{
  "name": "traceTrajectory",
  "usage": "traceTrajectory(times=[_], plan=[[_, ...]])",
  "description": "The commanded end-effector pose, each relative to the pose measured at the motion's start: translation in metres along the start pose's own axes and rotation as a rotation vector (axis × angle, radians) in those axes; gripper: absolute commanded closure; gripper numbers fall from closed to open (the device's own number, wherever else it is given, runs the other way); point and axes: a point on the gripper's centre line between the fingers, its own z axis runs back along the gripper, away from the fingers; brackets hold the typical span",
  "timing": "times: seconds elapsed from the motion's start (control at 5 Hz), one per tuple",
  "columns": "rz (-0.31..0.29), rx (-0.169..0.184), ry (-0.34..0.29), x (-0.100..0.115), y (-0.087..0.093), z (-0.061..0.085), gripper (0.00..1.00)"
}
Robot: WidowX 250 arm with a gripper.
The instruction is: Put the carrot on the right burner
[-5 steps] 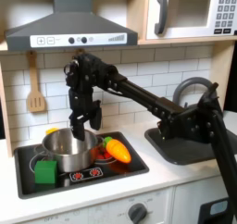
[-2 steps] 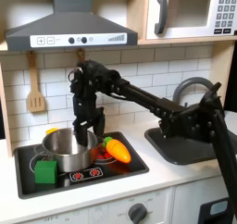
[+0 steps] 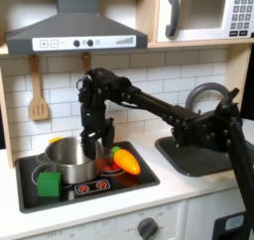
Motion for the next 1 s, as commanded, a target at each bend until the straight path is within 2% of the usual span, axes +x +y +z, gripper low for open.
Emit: traceTrajectory(times=[0.0, 0.2, 0.8], plan=[[0.008, 0.021, -0.013, 0.0044, -0.0014, 0.0012, 1.0], [0.028, -0.003, -0.013, 0.0036, 0.0007, 0.006, 1.0], [0.02, 0.002, -0.009, 0.0085, 0.0017, 0.0056, 1.0]])
